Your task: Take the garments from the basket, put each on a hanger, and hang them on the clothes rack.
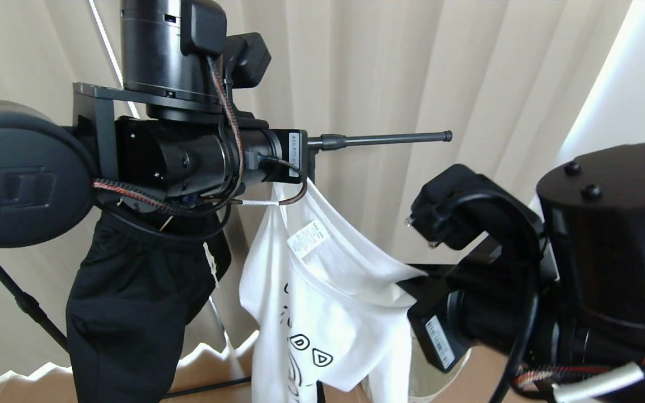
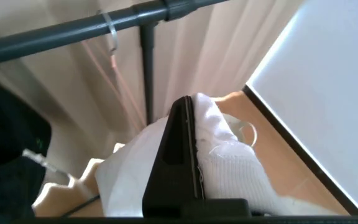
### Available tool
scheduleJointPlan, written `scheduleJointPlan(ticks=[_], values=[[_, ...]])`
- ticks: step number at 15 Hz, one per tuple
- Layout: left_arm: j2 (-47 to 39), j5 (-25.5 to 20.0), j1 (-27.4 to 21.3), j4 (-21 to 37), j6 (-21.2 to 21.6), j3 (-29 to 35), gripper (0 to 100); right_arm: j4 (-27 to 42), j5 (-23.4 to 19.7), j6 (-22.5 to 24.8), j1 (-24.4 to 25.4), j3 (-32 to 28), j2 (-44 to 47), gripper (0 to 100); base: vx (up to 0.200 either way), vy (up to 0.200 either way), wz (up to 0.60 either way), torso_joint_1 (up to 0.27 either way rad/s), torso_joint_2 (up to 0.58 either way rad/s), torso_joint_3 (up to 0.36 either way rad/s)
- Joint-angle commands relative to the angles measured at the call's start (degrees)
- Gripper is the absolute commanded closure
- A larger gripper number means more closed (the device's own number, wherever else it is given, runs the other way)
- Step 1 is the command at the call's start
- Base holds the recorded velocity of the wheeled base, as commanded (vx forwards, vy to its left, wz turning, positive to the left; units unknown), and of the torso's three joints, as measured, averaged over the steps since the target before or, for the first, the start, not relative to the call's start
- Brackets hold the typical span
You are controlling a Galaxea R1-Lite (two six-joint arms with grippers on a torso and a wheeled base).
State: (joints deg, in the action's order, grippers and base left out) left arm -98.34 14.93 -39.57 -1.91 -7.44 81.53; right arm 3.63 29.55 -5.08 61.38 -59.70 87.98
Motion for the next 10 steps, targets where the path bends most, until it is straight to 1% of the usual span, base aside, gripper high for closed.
scheduleJointPlan(ticks=[1, 2, 3, 4, 5, 7, 8, 9, 10], values=[[-3.2, -3.9, 0.4, -1.3, 0.1, 1.9, 100, -0.5, 0.0, -6.6, 5.8, -3.1, 5.7, 100, 0.0, 0.0, 0.0, 0.0, 0.0, 0.0], [-3.2, -5.7, 0.4, -1.7, 0.1, 1.9, 100, -0.4, 0.0, -10.5, 6.4, -5.6, 7.9, 100, 0.0, 0.0, 0.0, 0.0, 0.0, 0.0], [-3.3, -5.9, 0.4, -1.7, 0.1, 1.9, 100, -0.4, 0.0, -14.0, 6.5, -8.0, 9.6, 100, 0.0, 0.0, 0.0, 0.0, 0.0, 0.0], [-3.2, -5.9, 0.4, -1.7, 0.1, 1.8, 100, -0.4, 0.0, -16.0, 6.6, -9.4, 10.5, 100, 0.0, 0.0, 0.0, 0.0, 0.0, 0.0], [-3.1, -5.8, 0.5, -1.7, 0.1, 1.6, 100, -0.3, 0.0, -16.6, 6.6, -9.9, 10.5, 100, 0.0, 0.0, 0.0, 0.0, 0.0, 0.0], [-2.5, -5.4, 1.0, -1.7, 0.0, 0.6, 100, 0.3, 0.3, -16.4, 6.1, -9.6, 9.9, 100, 0.0, 0.0, 0.0, 0.0, 0.0, 0.0], [-1.4, -5.4, 1.3, -1.7, 0.0, -0.2, 100, 0.6, 0.5, -16.1, 5.0, -9.1, 9.3, 100, 0.0, 0.0, 0.0, 0.0, 0.0, 0.0], [-0.4, -4.7, 1.3, -1.5, 0.0, -1.2, 100, 1.2, 0.6, -13.9, 3.4, -7.2, 7.9, 100, 0.0, 0.0, 0.0, 0.0, 0.0, 0.0], [0.1, -3.1, 1.3, -1.4, 0.0, -1.6, 100, 1.6, 0.5, -10.6, 2.2, -5.9, 6.2, 100, 0.0, 0.0, 0.0, 0.0, 0.0, 0.0]])
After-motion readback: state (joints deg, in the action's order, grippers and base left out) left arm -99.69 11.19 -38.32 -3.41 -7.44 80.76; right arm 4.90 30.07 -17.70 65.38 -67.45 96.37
